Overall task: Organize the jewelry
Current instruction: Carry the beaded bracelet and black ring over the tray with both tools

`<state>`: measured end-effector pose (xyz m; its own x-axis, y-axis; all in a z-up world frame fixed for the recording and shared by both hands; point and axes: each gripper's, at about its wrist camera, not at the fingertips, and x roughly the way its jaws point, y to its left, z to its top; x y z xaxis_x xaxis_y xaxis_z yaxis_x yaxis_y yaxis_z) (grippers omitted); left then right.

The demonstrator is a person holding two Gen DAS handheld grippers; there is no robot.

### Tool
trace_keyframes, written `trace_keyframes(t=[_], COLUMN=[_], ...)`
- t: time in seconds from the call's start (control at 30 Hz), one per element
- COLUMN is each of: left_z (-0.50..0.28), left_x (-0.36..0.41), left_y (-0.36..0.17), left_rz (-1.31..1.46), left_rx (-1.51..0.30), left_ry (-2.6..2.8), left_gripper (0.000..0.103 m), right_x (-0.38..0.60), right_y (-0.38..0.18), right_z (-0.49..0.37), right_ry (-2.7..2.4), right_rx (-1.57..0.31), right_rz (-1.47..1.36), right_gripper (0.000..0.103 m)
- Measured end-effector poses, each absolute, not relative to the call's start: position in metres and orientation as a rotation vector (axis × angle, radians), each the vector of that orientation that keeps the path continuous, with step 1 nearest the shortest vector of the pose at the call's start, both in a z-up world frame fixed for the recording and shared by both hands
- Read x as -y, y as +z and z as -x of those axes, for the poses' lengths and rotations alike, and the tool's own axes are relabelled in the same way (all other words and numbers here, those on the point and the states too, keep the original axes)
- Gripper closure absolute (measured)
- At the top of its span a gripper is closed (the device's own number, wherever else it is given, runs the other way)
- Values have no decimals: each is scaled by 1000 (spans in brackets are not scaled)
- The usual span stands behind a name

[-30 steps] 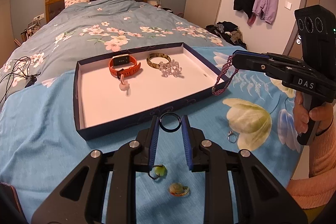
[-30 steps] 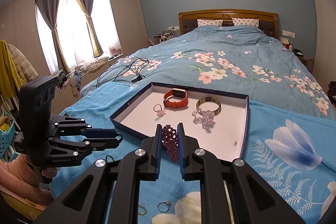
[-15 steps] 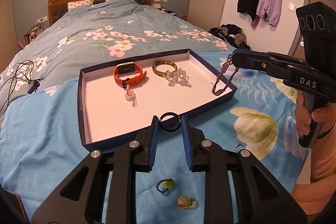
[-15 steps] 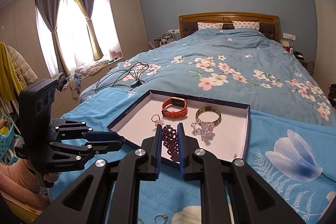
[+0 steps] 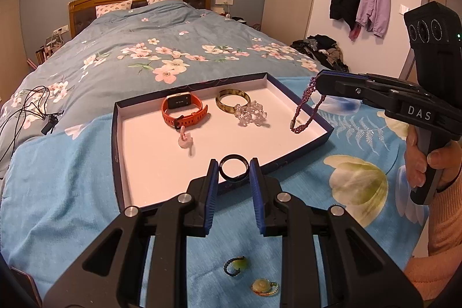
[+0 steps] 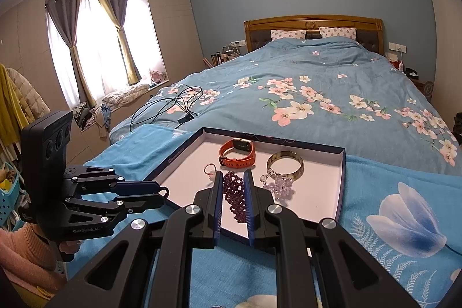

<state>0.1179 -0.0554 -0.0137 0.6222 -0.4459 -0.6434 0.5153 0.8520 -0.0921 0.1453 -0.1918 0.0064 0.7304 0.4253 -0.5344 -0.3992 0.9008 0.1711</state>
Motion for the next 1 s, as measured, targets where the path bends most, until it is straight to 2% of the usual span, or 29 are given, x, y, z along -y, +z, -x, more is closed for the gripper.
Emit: trace_keyframes(t=[1.0], left_z=[-161], left_x=[59], left_y=[-27], left_rz=[-126], left_rx=[-741], left_ry=[-490], left_gripper=[81], right_x=[193], right_y=[-17], right_z=[-186], right_ry=[411], right_rx=[-656], right_rz=[-65], right_gripper=[91])
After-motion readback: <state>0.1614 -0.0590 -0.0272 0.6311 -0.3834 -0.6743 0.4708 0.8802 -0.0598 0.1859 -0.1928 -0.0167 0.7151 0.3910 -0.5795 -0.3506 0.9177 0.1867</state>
